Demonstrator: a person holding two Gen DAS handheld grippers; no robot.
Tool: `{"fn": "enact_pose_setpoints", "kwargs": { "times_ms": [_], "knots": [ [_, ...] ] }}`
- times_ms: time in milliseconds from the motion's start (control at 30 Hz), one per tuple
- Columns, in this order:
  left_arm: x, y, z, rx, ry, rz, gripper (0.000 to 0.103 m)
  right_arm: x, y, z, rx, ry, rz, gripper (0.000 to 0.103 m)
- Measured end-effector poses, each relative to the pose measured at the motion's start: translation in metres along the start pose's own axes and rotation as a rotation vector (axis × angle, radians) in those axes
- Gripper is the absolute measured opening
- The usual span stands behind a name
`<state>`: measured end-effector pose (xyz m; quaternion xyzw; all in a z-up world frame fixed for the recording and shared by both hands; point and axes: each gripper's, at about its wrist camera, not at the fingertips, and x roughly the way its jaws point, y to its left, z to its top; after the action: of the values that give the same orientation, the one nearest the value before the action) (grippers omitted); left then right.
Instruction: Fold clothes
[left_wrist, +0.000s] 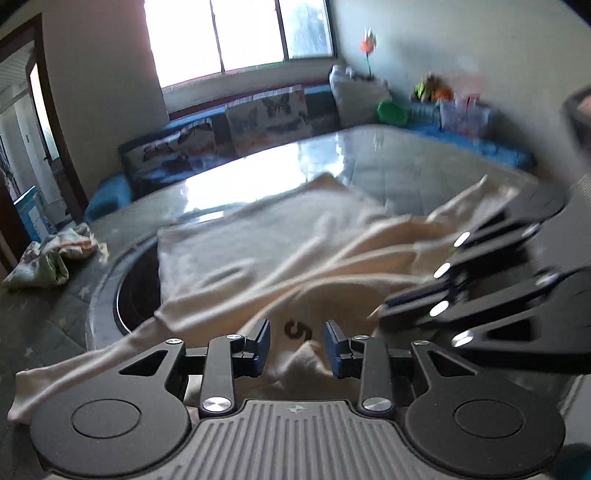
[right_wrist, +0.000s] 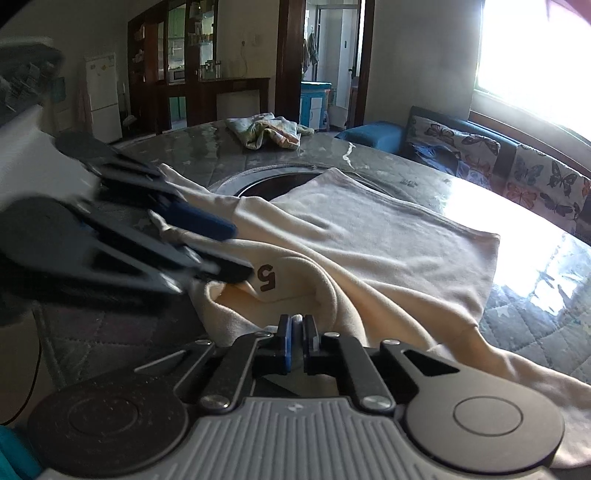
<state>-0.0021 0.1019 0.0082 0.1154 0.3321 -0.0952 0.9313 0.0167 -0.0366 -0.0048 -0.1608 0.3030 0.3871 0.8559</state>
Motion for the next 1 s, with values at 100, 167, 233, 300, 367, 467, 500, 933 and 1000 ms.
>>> {"fn": "enact_pose_setpoints", "kwargs": {
  "times_ms": [100,167,233,300,367,467,500,933,1000],
  "knots": [
    [0.006,0.001,-0.006,0.011,0.024,0.008,0.021,-0.004,0.001,-0.002,0.000,-0.008,0.001,0.004],
    [0.002,0.001,-0.010,0.013,0.012,0.013,0.009,-0.007,0.001,-0.003,0.002,-0.014,0.004,0.004],
    [-0.012,0.004,-0.014,-0.013,-0.035,0.022,0.008,-0.012,0.002,-0.004,-0.001,-0.024,0.010,0.004],
    [-0.030,0.007,-0.021,-0.042,-0.096,0.019,0.008,-0.018,0.004,-0.006,-0.012,-0.031,0.021,0.004],
    [-0.045,0.009,-0.031,-0.060,-0.123,0.002,0.008,-0.026,0.006,-0.010,-0.028,-0.034,0.037,0.004],
    [-0.058,0.008,-0.048,-0.057,-0.123,-0.027,0.008,-0.034,0.011,-0.016,-0.054,-0.013,0.061,0.004],
    [-0.059,0.006,-0.054,-0.049,-0.104,-0.036,0.008,-0.036,0.012,-0.018,-0.062,0.001,0.078,0.004],
    [-0.062,-0.004,-0.040,0.053,-0.128,-0.056,0.035,-0.039,0.014,0.001,-0.056,-0.031,0.089,0.026],
    [-0.051,-0.010,-0.038,0.091,-0.113,-0.059,0.035,-0.030,0.017,0.004,-0.061,-0.020,0.093,0.027]
  ]
}}
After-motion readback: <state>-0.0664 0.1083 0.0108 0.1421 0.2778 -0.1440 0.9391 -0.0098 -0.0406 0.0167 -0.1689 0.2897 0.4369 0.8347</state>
